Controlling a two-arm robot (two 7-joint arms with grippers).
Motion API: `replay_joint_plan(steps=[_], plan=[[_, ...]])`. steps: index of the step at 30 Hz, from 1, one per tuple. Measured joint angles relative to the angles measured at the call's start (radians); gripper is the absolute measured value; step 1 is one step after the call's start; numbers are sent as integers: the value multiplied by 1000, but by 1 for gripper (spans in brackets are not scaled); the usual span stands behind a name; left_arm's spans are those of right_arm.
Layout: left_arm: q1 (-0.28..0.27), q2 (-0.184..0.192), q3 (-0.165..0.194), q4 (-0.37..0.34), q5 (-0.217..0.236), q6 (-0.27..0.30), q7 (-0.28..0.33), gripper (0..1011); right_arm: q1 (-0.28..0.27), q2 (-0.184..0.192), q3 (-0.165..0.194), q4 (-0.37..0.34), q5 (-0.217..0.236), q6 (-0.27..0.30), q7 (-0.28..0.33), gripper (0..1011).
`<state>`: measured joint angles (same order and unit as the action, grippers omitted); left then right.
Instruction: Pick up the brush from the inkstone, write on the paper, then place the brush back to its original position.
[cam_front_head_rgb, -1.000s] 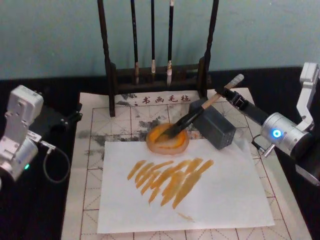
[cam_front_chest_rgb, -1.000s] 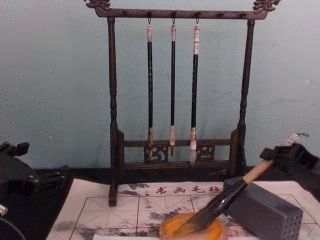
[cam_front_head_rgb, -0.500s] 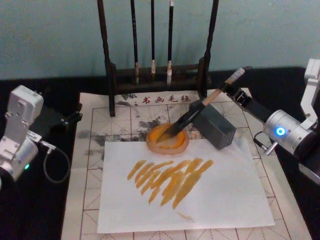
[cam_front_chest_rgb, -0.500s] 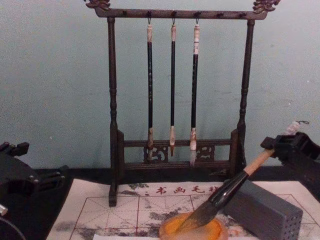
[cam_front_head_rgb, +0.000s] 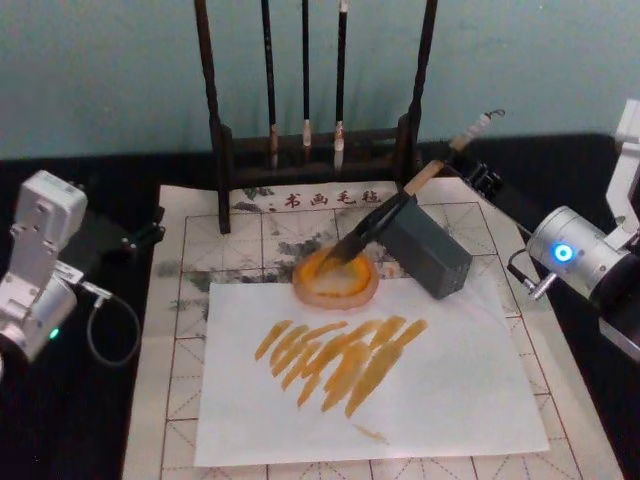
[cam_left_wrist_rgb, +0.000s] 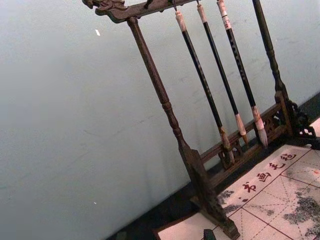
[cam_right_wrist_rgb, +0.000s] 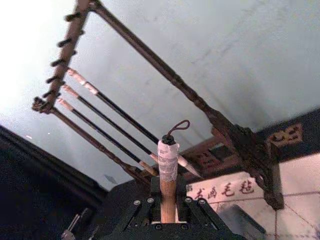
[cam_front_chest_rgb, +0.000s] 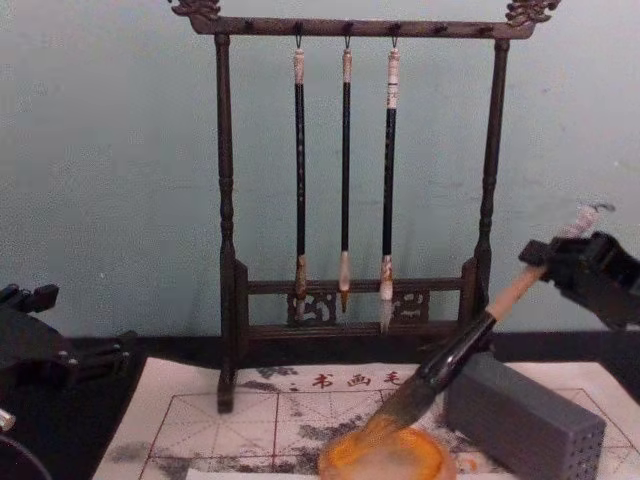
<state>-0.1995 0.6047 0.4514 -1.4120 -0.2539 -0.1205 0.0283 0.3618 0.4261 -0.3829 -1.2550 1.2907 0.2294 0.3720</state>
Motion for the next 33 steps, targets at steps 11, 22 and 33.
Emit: replay_joint_plan(steps=[11,22,33], plan=[[0,0,0,0,0,0,0,1001,-5,46,-50,-77,-70,-75,13,200],[0,0,0,0,0,0,0,1001,-21,79,-72,-133,-146,-126,41,200],[0,0,0,0,0,0,0,1001,-37,89,-81,-170,-199,-141,71,200]])
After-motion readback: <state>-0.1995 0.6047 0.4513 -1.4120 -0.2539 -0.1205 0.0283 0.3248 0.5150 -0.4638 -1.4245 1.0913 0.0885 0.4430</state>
